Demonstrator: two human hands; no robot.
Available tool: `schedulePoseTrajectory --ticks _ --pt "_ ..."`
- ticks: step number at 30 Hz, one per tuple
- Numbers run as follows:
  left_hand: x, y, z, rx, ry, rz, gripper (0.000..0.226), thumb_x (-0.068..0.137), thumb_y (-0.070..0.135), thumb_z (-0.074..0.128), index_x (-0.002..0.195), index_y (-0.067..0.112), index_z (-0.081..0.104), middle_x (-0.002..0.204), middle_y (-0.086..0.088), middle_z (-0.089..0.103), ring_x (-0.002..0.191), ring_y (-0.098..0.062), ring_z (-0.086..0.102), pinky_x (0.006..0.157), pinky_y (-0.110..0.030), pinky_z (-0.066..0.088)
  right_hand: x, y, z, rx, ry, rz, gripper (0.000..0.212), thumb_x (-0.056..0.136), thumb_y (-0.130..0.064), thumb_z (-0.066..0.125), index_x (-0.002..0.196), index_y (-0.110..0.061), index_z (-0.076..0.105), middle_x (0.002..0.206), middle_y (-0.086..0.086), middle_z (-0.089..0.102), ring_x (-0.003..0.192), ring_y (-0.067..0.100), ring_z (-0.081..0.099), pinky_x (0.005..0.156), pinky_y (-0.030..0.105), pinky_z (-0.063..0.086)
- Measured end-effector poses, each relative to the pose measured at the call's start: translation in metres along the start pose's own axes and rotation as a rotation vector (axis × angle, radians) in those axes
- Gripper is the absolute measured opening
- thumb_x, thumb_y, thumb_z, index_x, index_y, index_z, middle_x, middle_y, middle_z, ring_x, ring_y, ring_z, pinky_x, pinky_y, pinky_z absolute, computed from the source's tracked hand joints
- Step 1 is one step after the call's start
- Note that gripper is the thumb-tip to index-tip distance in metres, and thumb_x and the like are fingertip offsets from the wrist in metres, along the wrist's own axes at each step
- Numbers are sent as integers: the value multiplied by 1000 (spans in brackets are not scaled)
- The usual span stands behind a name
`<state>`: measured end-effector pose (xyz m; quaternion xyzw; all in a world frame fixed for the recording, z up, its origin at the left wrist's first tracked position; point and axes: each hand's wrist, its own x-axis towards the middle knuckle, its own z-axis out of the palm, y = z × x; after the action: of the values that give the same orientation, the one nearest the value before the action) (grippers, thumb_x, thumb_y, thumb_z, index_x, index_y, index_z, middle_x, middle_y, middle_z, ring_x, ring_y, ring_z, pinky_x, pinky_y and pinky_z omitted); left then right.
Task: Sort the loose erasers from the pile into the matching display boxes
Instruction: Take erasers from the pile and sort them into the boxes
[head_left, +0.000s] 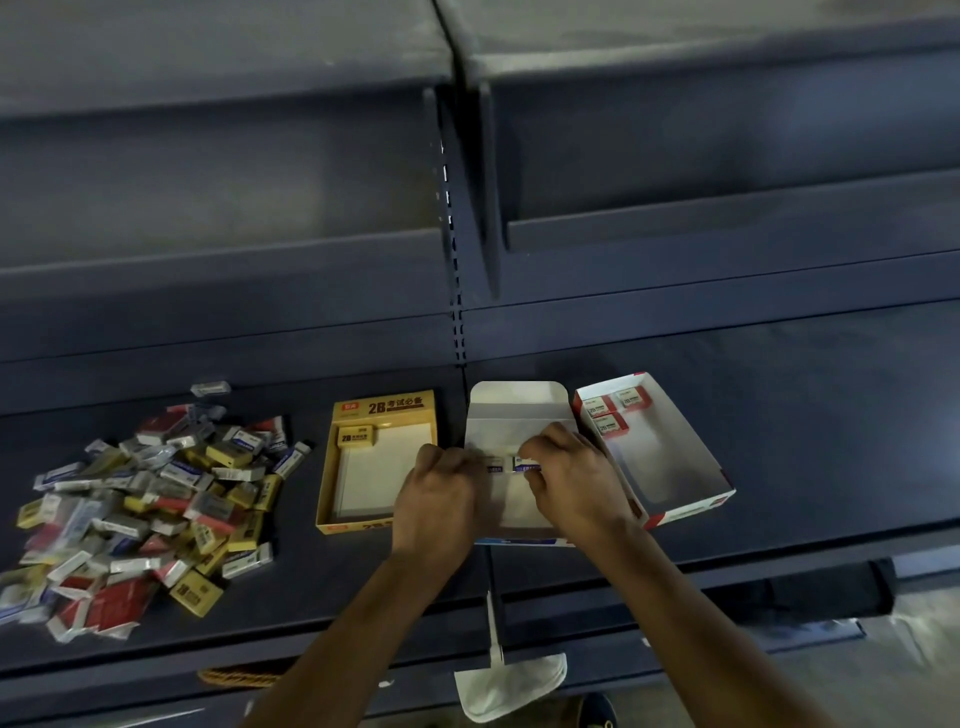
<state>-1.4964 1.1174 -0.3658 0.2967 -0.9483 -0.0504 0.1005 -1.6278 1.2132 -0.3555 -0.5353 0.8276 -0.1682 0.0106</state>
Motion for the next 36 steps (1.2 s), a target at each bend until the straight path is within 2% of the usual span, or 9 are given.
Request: schedulePoseTrajectory --ticks 4,9,14,19,22,25,28,31,36 --pt "0 2 -2 8 -14 11 40 49 -2 82 84 17 74 93 4 70 80 -25 57 53 -27 52 1 -1 4 -37 -19 9 21 81 -14 66 102 -10 63 109 10 57 100 28 59 79 41 55" --pt "-1 4 1 -9 -12 -8 38 63 -4 71 95 16 74 96 4 70 88 -26 54 60 -28 50 2 -6 8 -77 -13 1 35 47 -9 87 74 -14 66 80 5 61 64 21 64 45 27 51" --pt "-2 4 -1 2 -42 -3 37 53 2 82 85 18 75 83 5 70 85 -25 56 56 -26 49 5 -8 10 -126 -3 11 32 45 -8 87 68 -15 66 78 4 59 58 19 61 42 22 47" --pt "-4 8 -6 -16 -89 3 39 89 11 52 126 22 57 126 8 55 121 -22 33 90 -25 40 7 -10 15 -78 19 -7 28 52 0 82 69 -12 64 72 6 60 63 22 62 43 25 48" --pt "-5 8 -5 -3 -93 12 42 91 11 47 132 21 51 134 6 49 125 -22 28 96 -26 37 7 -8 18 -23 3 2 22 60 4 75 71 -11 63 72 7 60 61 23 61 46 26 47" --pt "-5 5 -8 -25 -83 19 37 87 14 56 123 19 59 124 4 58 116 -22 39 90 -25 42 9 -9 18 5 -12 32 10 76 -1 63 80 -9 65 83 9 62 74 26 62 58 30 50" --pt "-5 -2 -11 -137 50 65 21 75 18 65 94 21 73 95 5 71 83 -18 57 72 -23 46 10 -19 13 25 8 6 8 81 -8 60 85 -11 66 87 7 64 82 25 62 62 33 51" --pt "-8 -13 -13 -194 122 28 21 71 11 73 91 17 72 90 0 70 80 -22 59 67 -28 51 14 -33 9 68 27 -42 9 86 -15 57 90 -14 66 90 4 64 85 22 61 60 28 46" --pt "-20 -41 -21 -144 151 -23 15 73 9 69 86 16 69 85 -3 68 77 -24 61 70 -31 49 21 -61 17 173 18 -132 14 89 -19 55 96 -14 65 98 5 62 92 24 59 71 32 48"
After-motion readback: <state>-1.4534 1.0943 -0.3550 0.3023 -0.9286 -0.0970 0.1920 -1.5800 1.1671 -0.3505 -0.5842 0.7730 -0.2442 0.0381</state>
